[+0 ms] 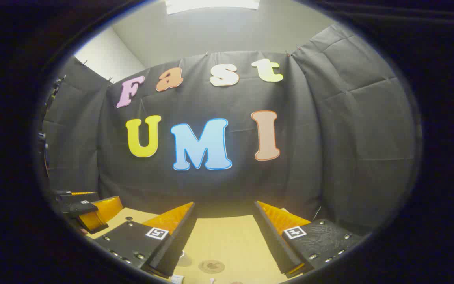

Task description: Put the toothbrush and toothpaste on the desktop into the cup, then pick up the cup and place it on the coaster on the desktop.

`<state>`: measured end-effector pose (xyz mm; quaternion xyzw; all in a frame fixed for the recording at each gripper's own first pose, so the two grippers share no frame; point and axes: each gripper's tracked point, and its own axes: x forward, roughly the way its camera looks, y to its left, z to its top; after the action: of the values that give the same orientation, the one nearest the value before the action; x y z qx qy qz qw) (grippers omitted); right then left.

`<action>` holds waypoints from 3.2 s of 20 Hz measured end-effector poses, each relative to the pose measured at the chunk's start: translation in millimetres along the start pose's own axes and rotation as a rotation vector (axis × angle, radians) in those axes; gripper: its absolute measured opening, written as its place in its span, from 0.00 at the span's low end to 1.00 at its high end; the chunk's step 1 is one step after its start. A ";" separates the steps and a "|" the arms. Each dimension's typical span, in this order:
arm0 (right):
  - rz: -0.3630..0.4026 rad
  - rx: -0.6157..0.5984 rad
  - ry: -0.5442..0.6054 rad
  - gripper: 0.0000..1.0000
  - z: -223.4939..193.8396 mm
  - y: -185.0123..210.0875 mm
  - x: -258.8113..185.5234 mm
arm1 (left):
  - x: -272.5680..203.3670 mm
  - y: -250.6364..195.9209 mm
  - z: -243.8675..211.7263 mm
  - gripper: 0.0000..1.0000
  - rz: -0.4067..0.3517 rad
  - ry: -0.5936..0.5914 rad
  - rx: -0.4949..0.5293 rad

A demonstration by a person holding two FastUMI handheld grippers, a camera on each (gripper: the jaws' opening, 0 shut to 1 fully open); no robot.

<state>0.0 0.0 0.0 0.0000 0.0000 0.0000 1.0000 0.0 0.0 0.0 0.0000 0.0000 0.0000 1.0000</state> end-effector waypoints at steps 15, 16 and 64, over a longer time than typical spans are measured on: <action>0.053 -0.024 0.044 0.90 -11.2 2.2 3.1 | -6.6 -18.6 -10.2 0.95 -0.016 0.038 0.057; 0.055 -0.024 0.050 0.90 -12.6 2.4 3.8 | -6.1 -19.5 -11.6 0.95 -0.018 0.044 0.058; 0.148 -0.148 1.276 0.92 -390.0 8.0 -85.7 | -57.2 1.0 -422.6 0.95 -0.006 1.059 0.029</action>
<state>-85.7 8.0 -390.0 -0.0690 0.5943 0.0690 0.7983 -57.2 1.0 -422.6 0.0140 0.5049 -0.0030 0.8631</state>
